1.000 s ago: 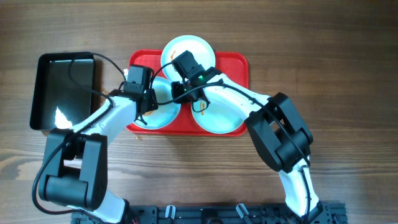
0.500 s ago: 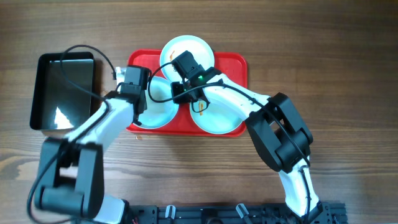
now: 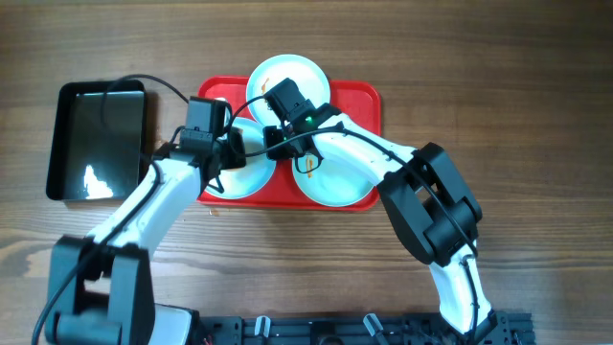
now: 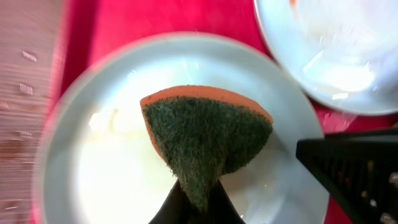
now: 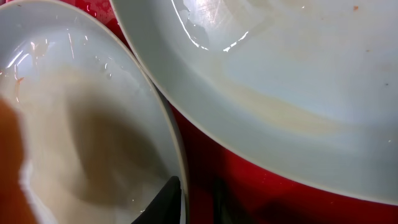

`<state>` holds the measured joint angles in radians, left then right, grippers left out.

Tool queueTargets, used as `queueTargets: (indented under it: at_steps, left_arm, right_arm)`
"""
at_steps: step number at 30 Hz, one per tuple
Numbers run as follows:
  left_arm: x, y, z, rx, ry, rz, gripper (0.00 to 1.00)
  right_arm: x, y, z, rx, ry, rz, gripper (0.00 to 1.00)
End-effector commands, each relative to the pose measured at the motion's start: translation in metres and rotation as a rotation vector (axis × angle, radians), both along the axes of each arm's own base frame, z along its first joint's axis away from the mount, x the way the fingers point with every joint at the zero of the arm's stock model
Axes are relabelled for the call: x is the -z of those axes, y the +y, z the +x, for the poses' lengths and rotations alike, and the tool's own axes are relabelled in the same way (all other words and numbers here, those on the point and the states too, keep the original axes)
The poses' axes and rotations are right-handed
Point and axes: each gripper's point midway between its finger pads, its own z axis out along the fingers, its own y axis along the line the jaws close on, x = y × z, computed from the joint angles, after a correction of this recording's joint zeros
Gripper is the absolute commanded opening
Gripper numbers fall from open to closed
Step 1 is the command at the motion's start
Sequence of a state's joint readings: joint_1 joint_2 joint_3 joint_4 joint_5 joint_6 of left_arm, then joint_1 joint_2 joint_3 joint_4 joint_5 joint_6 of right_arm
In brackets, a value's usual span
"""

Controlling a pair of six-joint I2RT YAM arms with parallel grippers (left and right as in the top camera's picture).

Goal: Clean dirty plates on tray and stack at the side
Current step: 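Scrub the lower-left plate with the sponge in the left gripper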

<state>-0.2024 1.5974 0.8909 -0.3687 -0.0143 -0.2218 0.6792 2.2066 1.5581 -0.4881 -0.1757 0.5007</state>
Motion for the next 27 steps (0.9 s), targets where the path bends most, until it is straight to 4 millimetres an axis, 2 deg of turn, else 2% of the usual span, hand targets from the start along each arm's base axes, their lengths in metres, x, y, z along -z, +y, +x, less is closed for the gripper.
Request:
queueTargets:
  at_steps: [1,5,7,13,17,22,27]
  left_arm:
    - [0.023,-0.011,0.000,0.033,0.049,-0.051,0.04]
    - [0.036,-0.012,0.011,0.031,0.031,-0.050,0.04]
    - [0.040,-0.006,0.014,0.012,0.024,-0.015,0.04]
    - [0.049,0.028,0.015,-0.075,0.029,0.151,0.04]
    - [0.054,0.057,0.007,-0.141,0.065,0.250,0.04]
    - [0.051,0.093,-0.006,-0.222,0.107,0.376,0.04]
    - [0.031,0.107,-0.013,-0.252,0.095,0.474,0.04]
  right_arm:
    - [0.019,-0.006,-0.008,-0.001,0.036,-0.038,0.20]
    - [0.020,-0.007,-0.009,-0.002,0.039,-0.041,0.20]
    - [0.020,-0.007,-0.009,-0.003,0.041,-0.043,0.20]
    - [0.020,-0.007,-0.010,-0.005,0.043,-0.040,0.20]
    - [0.020,-0.007,-0.010,-0.005,0.043,-0.040,0.20]
    - [0.020,-0.007,-0.009,-0.003,0.044,-0.040,0.20]
    - [0.020,-0.007,-0.009,-0.003,0.044,-0.040,0.19]
